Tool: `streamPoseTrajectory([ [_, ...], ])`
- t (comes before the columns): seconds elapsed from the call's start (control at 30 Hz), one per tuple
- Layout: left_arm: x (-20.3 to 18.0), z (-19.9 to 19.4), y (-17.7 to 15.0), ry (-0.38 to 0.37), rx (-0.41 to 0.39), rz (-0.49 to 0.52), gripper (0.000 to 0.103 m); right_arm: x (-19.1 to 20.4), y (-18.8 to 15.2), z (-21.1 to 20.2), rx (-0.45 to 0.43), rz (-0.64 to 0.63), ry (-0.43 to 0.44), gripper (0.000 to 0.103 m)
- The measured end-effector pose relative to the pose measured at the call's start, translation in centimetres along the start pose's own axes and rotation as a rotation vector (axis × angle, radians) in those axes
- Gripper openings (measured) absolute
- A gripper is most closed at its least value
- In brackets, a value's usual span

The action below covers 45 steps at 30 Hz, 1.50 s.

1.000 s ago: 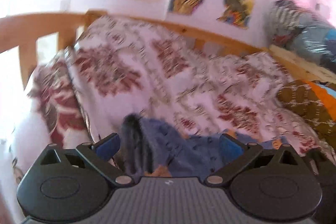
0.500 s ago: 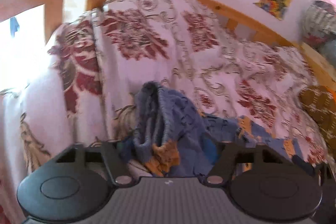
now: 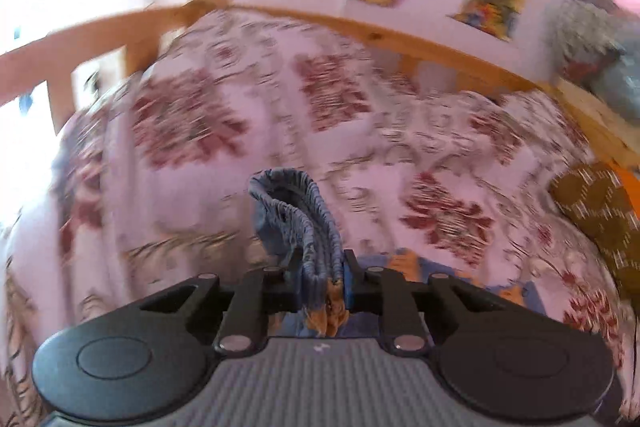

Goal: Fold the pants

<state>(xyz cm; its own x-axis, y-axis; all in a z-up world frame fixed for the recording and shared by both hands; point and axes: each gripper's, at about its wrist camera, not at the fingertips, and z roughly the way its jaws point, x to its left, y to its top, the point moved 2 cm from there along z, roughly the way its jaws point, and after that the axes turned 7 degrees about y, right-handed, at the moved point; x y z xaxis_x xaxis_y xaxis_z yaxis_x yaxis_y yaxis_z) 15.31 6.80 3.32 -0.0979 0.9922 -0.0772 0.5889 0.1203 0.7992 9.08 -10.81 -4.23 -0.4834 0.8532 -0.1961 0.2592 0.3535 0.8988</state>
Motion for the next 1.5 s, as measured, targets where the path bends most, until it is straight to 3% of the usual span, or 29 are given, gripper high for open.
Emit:
streamPoseTrajectory([
  [0.1,-3.6,-0.7,-0.2,-0.027,-0.028,0.087,0.020,-4.7,-0.5,-1.5,-0.008,0.075,0.025,0.102],
  [0.17,-5.9,-0.9,-0.6,-0.046,-0.036,0.134,0.020,-8.2,-0.9,-2.1,0.017,0.130,0.088,0.102],
  [0.33,-12.0,-0.5,-3.3,-0.090,-0.013,0.252,0.020,-17.7,-1.4,-2.0,0.091,0.484,0.324,0.102],
  [0.43,-15.2,0.5,-5.6,-0.082,0.017,0.329,0.020,-21.0,-1.9,-0.9,0.117,0.634,0.446,0.102],
  [0.53,-17.8,1.3,-7.8,-0.046,0.019,0.422,0.020,-22.2,-2.6,0.9,0.138,0.746,0.559,0.102],
  [0.67,-19.5,1.7,-9.2,0.009,0.004,0.511,0.020,-21.1,-2.3,3.3,0.164,0.765,0.664,0.097],
  [0.77,-19.8,1.7,-9.4,0.018,0.009,0.529,0.021,-20.1,-2.2,5.0,0.191,0.779,0.723,0.088],
  [0.93,-20.2,1.7,-9.4,0.033,0.014,0.563,0.021,-19.1,-1.9,6.9,0.204,0.833,0.764,0.068],
  [1.0,-20.3,1.6,-9.4,0.039,0.012,0.575,0.021,-19.0,-1.7,7.5,0.215,0.835,0.753,0.037],
  [1.1,-20.3,1.3,-9.1,0.050,0.009,0.581,0.021,-19.1,-1.6,7.5,0.206,0.849,0.749,0.024],
  [1.3,-21.4,-0.4,-7.8,0.108,-0.025,0.597,0.021,-19.6,0.7,6.1,0.167,0.806,0.755,0.020],
  [1.5,-23.8,-1.4,-6.6,0.078,-0.054,0.595,0.021,-22.1,1.8,4.2,0.171,0.735,0.698,0.020],
])
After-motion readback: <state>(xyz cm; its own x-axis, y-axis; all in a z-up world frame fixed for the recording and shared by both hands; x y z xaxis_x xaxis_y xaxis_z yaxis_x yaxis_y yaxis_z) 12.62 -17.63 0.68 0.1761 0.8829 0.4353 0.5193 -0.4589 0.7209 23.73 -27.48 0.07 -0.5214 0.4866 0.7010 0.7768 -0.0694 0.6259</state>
